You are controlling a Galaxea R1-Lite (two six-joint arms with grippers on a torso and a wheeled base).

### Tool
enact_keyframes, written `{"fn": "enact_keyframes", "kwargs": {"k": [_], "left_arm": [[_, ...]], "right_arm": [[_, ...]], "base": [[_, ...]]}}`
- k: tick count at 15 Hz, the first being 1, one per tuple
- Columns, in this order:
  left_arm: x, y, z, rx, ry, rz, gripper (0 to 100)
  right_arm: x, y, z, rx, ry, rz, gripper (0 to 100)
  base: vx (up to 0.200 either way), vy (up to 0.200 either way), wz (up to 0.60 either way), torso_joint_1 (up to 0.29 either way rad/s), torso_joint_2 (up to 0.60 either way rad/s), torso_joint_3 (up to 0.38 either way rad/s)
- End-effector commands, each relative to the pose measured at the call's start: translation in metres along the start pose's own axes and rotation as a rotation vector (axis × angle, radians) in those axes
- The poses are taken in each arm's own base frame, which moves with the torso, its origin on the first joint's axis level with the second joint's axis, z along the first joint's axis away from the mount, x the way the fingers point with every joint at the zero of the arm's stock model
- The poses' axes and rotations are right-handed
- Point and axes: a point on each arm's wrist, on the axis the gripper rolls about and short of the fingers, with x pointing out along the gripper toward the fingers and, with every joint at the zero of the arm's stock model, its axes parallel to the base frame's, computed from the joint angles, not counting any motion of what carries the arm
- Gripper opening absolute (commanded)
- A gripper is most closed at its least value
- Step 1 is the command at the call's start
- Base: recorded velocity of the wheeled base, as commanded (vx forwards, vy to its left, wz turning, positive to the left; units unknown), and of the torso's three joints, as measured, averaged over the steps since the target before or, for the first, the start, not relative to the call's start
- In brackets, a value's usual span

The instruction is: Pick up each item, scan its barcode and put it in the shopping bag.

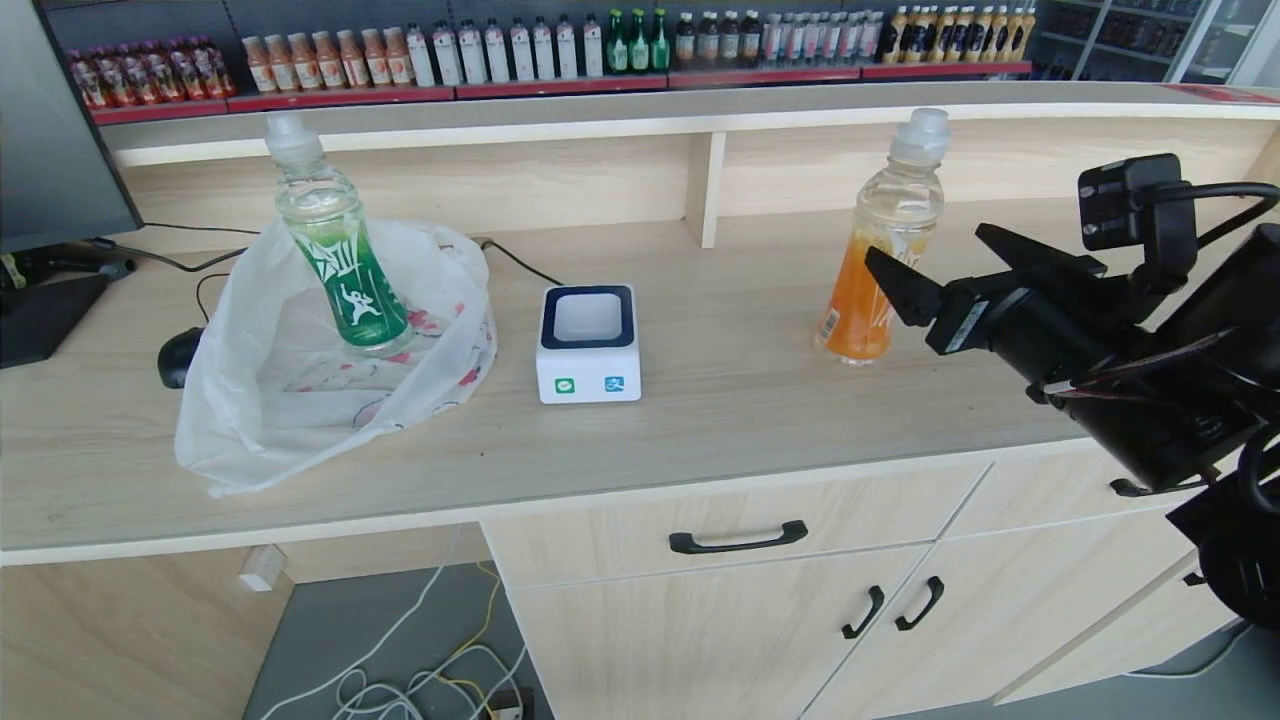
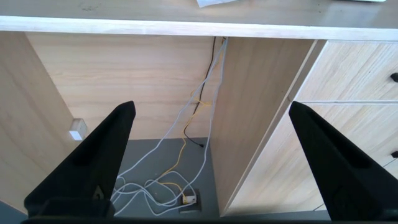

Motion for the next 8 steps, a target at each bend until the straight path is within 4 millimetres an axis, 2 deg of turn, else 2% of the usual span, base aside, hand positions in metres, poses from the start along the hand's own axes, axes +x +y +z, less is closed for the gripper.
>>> {"fn": "enact_keyframes", "kwargs": {"k": [1,4,8], "left_arm": [[0.0000,0.0000,0.0000,-0.001,0.000,0.000,100],[0.0000,0.0000,0.0000,-0.001,0.000,0.000,100],[0.0000,0.0000,0.0000,0.000,0.000,0.000,100]], "right_arm": [[0.0120,-0.0133,-0.0003,-0.007,-0.017,-0.024,100],[0.0090,-0.0127,-0.0057,0.002,0.002,-0.019,100],[0.0065,-0.0117,-0.0015,0.002,-0.011,-0.014,100]], "base": [[0.000,0.000,0.00,0.000,0.00,0.000],[0.000,0.000,0.00,0.000,0.00,0.000],[0.000,0.000,0.00,0.000,0.00,0.000]]}}
